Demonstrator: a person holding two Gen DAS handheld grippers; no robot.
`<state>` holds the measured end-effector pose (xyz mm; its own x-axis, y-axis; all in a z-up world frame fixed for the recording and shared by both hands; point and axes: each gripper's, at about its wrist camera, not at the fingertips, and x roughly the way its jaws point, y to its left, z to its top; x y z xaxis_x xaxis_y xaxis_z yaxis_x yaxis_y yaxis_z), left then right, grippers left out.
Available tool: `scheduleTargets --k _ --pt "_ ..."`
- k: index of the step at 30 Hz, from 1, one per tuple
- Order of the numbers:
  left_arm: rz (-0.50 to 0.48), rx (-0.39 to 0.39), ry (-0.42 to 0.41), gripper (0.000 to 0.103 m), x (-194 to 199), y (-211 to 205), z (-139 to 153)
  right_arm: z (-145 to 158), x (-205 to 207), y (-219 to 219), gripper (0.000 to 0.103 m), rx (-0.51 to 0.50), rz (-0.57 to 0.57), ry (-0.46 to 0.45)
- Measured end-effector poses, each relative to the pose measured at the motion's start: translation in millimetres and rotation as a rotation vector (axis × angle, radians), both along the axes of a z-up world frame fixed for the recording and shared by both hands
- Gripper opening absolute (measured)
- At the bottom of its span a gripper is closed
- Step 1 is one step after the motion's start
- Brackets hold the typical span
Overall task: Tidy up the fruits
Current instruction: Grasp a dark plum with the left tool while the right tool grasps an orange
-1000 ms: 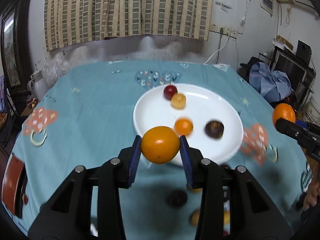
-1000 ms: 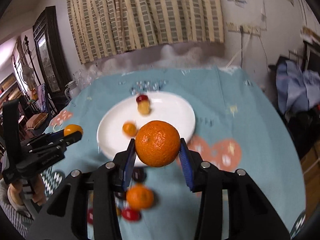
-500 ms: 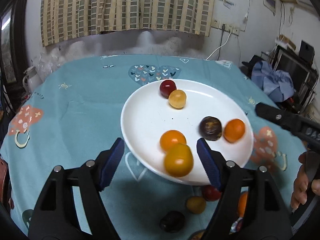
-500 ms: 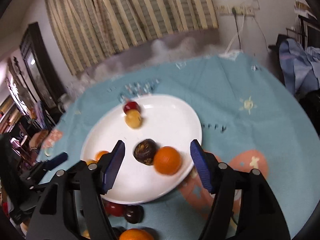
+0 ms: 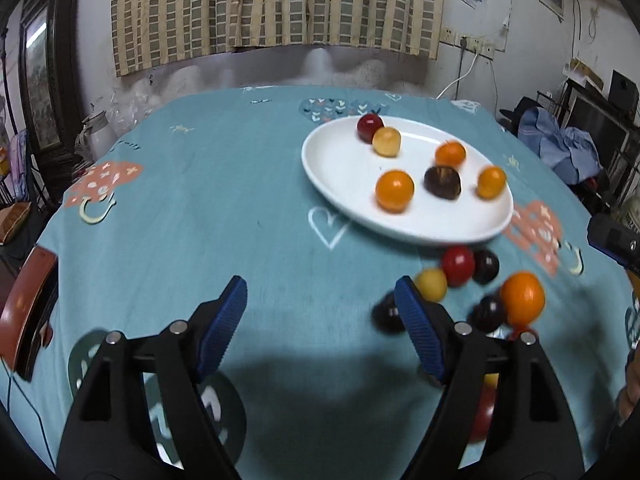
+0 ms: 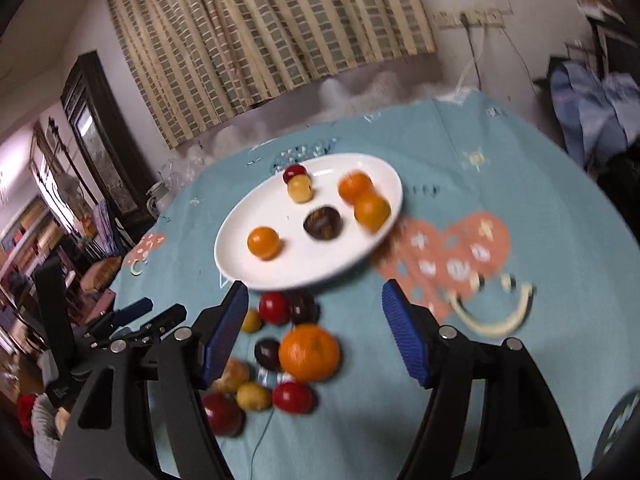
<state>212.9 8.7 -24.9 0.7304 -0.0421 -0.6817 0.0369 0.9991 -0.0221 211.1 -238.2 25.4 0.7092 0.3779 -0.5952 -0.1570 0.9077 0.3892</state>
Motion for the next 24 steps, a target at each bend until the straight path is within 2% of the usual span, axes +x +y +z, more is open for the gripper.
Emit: scheduleTargets --k 7,17,19,24 --pt "-0.064 0.058 -0.019 0.078 -9.8 -20.2 -6.6 -5.7 -4.6 -11.9 0.07 0.052 -0.031 0.018" --pt "-0.122 0.074 0.046 0.075 4.0 -38.0 -23.1 -6.9 -3.0 0.6 0.07 -0.014 0.003 0.032" --pt "-0.125 0.058 0.053 0.074 7.1 -38.3 -24.2 -7.8 -2.8 1.5 0.07 -0.019 0.005 0.034" --pt "-0.126 0.003 0.106 0.063 17.3 -31.3 -31.8 -8.7 -3.9 3.8 0.07 -0.03 0.009 0.036"
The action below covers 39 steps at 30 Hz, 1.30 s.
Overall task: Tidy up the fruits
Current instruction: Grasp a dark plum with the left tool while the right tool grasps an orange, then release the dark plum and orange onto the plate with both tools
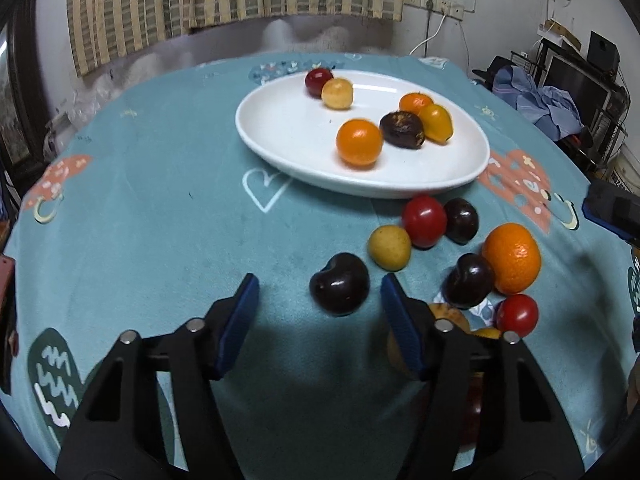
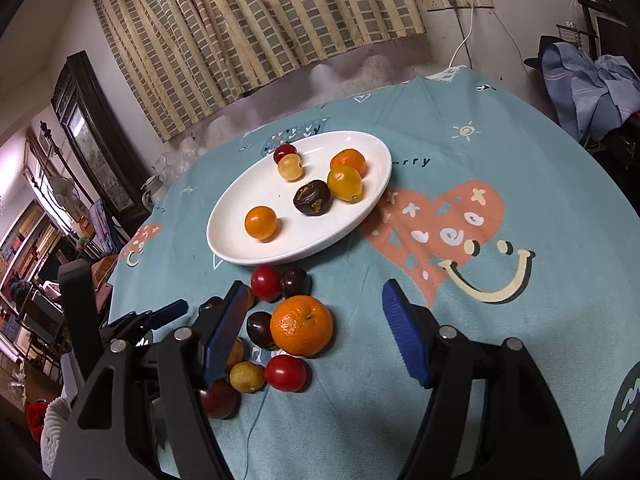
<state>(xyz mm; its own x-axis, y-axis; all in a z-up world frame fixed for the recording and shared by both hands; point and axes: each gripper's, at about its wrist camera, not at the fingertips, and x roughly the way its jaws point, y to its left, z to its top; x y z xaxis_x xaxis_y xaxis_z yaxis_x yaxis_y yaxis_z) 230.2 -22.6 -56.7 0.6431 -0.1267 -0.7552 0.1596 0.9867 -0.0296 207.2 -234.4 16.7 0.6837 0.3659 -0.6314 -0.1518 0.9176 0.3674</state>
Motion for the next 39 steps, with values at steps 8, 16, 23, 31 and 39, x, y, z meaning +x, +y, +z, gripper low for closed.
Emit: scheduleTargets --k 8,16,23,31,39 --pt "0.006 -0.016 0.028 0.03 5.5 3.2 -4.7 -5.8 1.5 9.0 0.07 -0.045 0.012 0.011" --pt "0.093 0.011 -0.044 0.03 -6.6 22.2 12.9 -25.9 7.0 33.0 0.07 -0.175 0.07 0.054" --pt "0.075 0.021 -0.037 0.03 -5.6 19.0 11.6 -39.2 16.7 43.9 0.069 -0.181 0.122 0.072" --pt "0.067 0.032 -0.021 0.03 -5.3 16.4 5.8 -45.2 17.7 39.3 0.044 -0.096 0.166 0.103" --pt "0.085 0.041 -0.061 0.03 -8.2 16.2 16.4 -16.6 3.2 35.3 0.044 -0.144 0.109 -0.029"
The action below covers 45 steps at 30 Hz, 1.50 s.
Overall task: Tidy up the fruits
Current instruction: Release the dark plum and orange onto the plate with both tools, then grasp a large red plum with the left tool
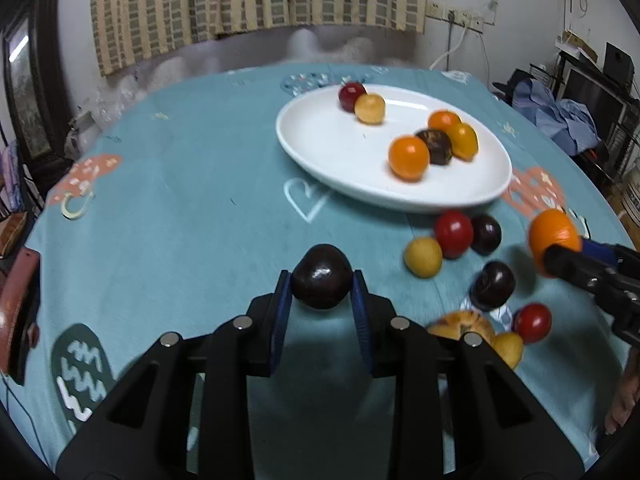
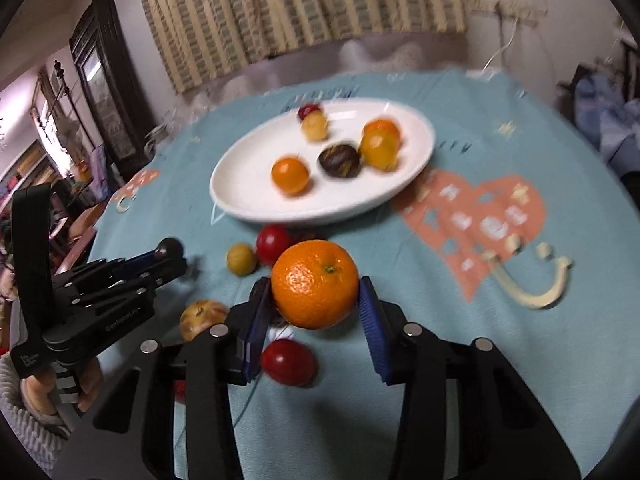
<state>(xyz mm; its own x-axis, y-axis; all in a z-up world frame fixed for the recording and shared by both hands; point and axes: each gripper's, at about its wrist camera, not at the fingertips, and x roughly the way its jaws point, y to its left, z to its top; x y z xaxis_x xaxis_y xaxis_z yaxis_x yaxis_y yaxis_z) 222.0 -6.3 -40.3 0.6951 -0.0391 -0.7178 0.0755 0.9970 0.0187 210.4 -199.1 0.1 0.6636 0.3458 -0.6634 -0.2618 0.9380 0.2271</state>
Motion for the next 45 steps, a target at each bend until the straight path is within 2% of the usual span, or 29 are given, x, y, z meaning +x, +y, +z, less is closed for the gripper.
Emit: scheduleTargets --k 3,7,11,12,13,14,18,22,30,36,40,45 --pt "-0.007 0.002 -0.03 0.03 12.2 -3.9 19.6 19.5 8.6 1.0 0.044 -0.02 0.001 -0.048" --pt "-0.011 0.003 -0.065 0.03 44.0 -13.8 43.1 38.9 47.2 6.5 0.044 -0.064 -0.008 -0.066" --pt "-0.004 -0.022 -0.059 0.032 81.9 -22.4 44.6 26.8 86.6 16.1 0.045 -0.091 -0.008 -0.035" --pt "-0.001 -0.024 -0.053 0.034 90.4 -24.2 40.3 20.5 94.7 17.0 0.045 -0.094 -0.01 -0.013" --pt "0.005 -0.023 -0.048 0.052 96.3 -24.3 36.8 13.6 100.6 15.7 0.058 -0.088 -0.027 -0.001" --pt "0.024 -0.022 -0.053 0.067 100.1 -22.9 33.0 9.9 101.8 11.4 0.064 -0.068 -0.053 -0.02" --pt "0.025 -0.062 -0.034 0.067 102.3 -10.2 25.5 14.5 97.4 2.9 0.064 -0.034 -0.049 -0.069" --pt "0.031 -0.056 -0.048 0.067 89.6 -1.6 29.1 28.1 80.0 -4.3 0.065 0.021 -0.046 -0.081" --pt "-0.021 0.022 -0.056 0.068 34.7 -11.2 23.5 25.7 34.7 -12.1 0.066 0.038 -0.06 -0.082" --pt "-0.019 0.059 -0.081 0.071 -2.1 -14.5 21.0 25.4 11.1 -10.2 0.066 0.029 -0.058 -0.095" --pt "-0.022 0.025 -0.092 0.075 -27.3 -10.0 25.3 19.3 -5.0 -9.9 0.066 0.018 -0.052 -0.07" --pt "-0.1 0.007 -0.081 0.08 -58.4 -20.5 22.0 15.4 -14.3 -17.9 0.066 0.032 -0.079 -0.044"
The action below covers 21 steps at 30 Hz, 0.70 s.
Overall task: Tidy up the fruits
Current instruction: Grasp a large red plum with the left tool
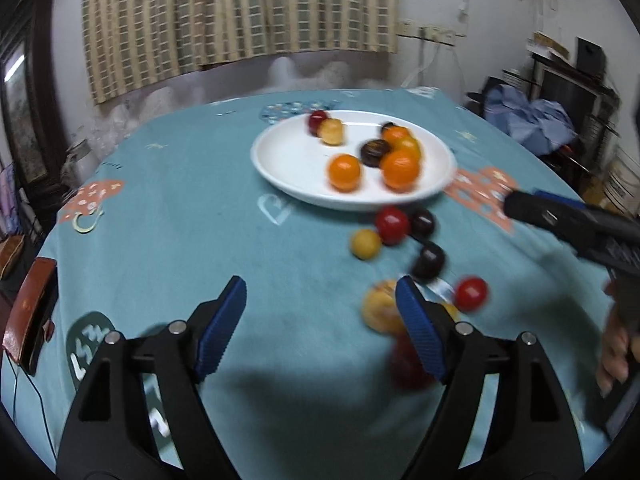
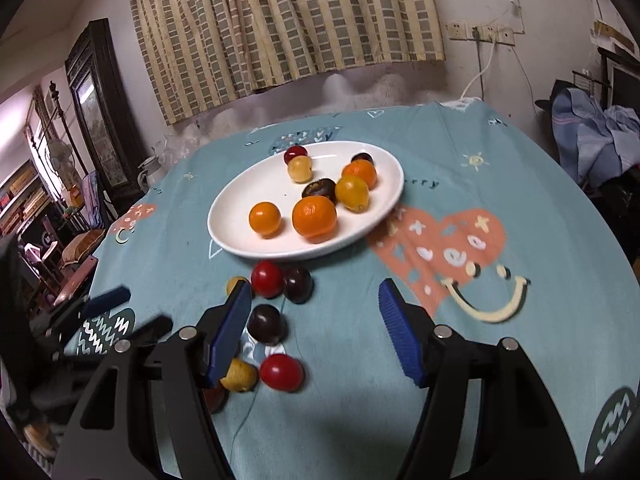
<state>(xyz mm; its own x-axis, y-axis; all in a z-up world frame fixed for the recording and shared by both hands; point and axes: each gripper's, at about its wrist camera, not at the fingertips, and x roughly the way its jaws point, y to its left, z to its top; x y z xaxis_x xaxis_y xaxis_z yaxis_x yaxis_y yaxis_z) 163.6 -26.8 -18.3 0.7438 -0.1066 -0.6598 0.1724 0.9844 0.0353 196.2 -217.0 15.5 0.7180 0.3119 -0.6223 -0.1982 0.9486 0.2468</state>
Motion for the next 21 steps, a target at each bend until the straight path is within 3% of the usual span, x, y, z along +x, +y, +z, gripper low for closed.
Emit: scheduleTargets --k 4,9,13,21 --pt "-0.101 0.052 -0.03 0.09 -18.5 -22.9 -1.0 -2.8 1.6 -5.8 0.066 0.019 -0.024 0.025" --pt "-0.132 0.111 0.056 0.09 -11.8 -35.2 -19.9 -4.6 1.8 -8.6 0.066 0.04 -0.026 0.049" --pt "-0.116 0.075 0.1 0.091 -5.7 -27.9 -24.7 -5.3 2.1 -8.1 0.066 0.032 -0.025 0.055" --pt "-0.006 -0.018 0.102 0.093 -25.0 21.5 -19.2 -4.5 1.9 -9.6 0.066 0.044 -0.022 0.06"
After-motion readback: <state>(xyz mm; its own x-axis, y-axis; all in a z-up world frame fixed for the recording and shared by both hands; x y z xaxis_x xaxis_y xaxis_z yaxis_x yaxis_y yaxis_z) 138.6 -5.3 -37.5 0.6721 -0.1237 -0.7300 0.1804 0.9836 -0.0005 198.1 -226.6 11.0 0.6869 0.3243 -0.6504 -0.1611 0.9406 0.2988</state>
